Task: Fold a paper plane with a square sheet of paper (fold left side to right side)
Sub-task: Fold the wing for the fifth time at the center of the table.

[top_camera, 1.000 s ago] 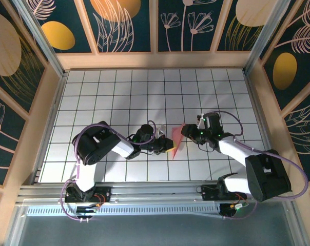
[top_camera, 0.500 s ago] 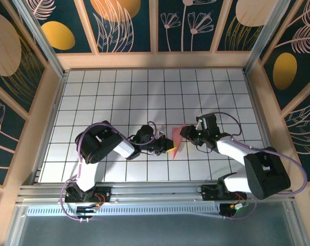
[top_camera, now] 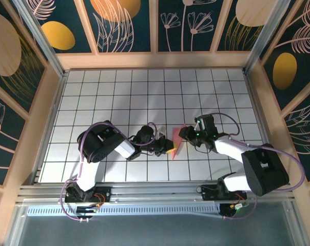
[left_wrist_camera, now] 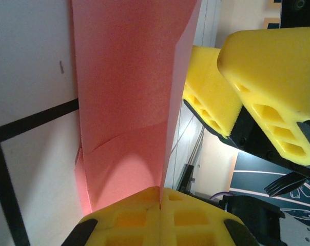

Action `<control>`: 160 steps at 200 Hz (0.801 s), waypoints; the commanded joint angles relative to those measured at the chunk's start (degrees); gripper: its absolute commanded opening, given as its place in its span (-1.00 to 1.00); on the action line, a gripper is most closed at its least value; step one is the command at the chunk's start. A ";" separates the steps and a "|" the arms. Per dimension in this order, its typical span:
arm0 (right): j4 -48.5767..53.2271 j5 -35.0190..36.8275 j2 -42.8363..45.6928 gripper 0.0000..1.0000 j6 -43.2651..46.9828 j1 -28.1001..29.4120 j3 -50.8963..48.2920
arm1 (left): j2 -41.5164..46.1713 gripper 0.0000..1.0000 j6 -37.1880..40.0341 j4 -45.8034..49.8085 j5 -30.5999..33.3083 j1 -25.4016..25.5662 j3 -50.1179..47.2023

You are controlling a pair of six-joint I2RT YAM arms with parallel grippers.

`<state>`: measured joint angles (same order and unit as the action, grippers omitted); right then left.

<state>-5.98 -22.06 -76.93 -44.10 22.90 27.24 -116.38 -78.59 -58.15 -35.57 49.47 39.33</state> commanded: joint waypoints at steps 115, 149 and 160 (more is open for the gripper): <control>-3.04 1.06 -4.72 -0.20 -2.07 2.16 0.19 | -1.80 -0.99 -1.22 -2.68 -0.84 -0.34 0.14; -3.17 1.06 -5.75 -0.20 -1.97 2.53 0.53 | -1.98 -0.98 -1.31 -2.22 -0.90 -0.35 0.31; -3.16 0.97 -5.97 -0.20 -2.01 2.59 0.61 | -2.10 -0.98 -1.26 -2.14 -0.82 -0.39 0.33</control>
<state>-7.97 -21.91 -81.93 -45.56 24.75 27.24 -117.40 -79.20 -58.52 -35.57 49.50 39.33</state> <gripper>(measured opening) 0.402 0.045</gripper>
